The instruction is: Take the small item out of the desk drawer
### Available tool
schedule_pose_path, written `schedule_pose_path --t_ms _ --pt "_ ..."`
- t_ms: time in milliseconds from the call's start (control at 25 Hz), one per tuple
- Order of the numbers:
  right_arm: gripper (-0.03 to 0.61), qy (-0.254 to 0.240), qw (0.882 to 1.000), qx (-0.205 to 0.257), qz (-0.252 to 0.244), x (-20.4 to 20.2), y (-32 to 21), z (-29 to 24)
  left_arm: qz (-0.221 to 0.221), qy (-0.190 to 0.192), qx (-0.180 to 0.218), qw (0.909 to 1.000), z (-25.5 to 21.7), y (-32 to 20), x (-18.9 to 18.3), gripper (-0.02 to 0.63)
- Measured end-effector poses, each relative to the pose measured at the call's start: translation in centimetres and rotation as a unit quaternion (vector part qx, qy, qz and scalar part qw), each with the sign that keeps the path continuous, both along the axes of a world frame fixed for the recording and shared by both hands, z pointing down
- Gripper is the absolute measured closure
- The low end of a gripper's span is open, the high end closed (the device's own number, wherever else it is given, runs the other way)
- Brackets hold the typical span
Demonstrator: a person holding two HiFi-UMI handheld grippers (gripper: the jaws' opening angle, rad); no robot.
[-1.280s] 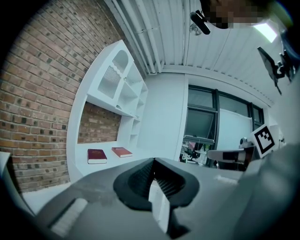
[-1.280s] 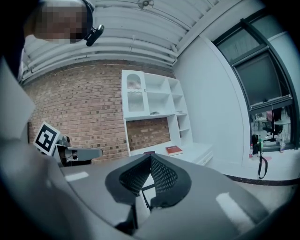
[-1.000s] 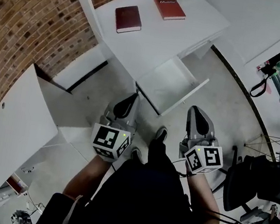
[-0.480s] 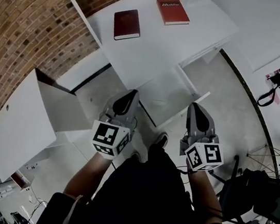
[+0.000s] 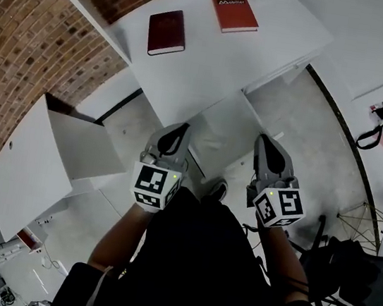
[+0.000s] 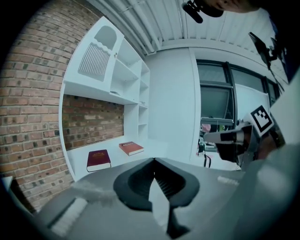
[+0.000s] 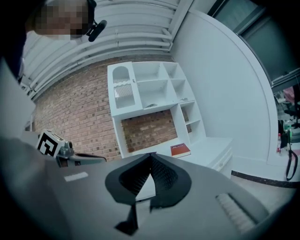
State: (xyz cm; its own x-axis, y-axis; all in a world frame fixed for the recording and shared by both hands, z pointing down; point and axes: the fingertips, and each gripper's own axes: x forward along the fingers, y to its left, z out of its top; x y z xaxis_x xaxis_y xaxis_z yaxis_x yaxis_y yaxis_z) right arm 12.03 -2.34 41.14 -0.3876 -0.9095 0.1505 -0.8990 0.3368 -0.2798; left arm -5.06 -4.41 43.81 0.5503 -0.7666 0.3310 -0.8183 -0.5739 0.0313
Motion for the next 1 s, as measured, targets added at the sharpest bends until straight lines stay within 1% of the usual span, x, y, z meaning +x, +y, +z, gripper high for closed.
schedule_pose_path --t_ms 80,200,360,440,520,560,720,800,1000 --pt "0.575 0.003 1.0 -0.008 -0.002 0.2 -0.9 0.6 0.0 -0.019 -0.002 0.9998 1.9 -0.6 0.0 0.611" --pt "0.575 0.006 1.0 -0.022 -0.002 0.0 -2.2 1.7 0.012 -0.042 -0.015 0.9989 4.7 -1.5 0.0 0.611" --pt "0.575 0.024 0.999 -0.045 0.005 -0.3 -3.8 3.6 0.036 -0.054 -0.045 0.9969 8.3 -2.7 0.2 0.611" --pt "0.575 0.035 0.998 -0.056 0.014 -0.4 -4.7 4.3 0.047 -0.068 -0.056 0.995 9.9 -3.3 0.3 0.611" --pt "0.576 0.045 0.997 -0.063 0.024 -0.3 -5.6 4.9 0.075 -0.091 -0.062 0.9911 11.5 -3.7 0.8 0.611" --pt "0.575 0.05 0.996 -0.067 0.029 -0.4 -5.9 5.3 0.091 -0.095 -0.066 0.9891 12.5 -3.8 1.2 0.611" --pt "0.575 0.059 0.993 -0.092 0.044 -1.3 -6.9 6.7 0.138 -0.092 -0.096 0.9815 16.1 -3.6 2.4 0.611" --pt "0.575 0.064 0.991 -0.102 0.05 -1.7 -7.3 7.3 0.158 -0.089 -0.103 0.9779 17.5 -3.2 3.1 0.611" --pt "0.575 0.075 0.987 -0.121 0.069 -1.8 -7.6 9.0 0.202 -0.108 -0.113 0.9669 20.4 -2.8 4.6 0.609"
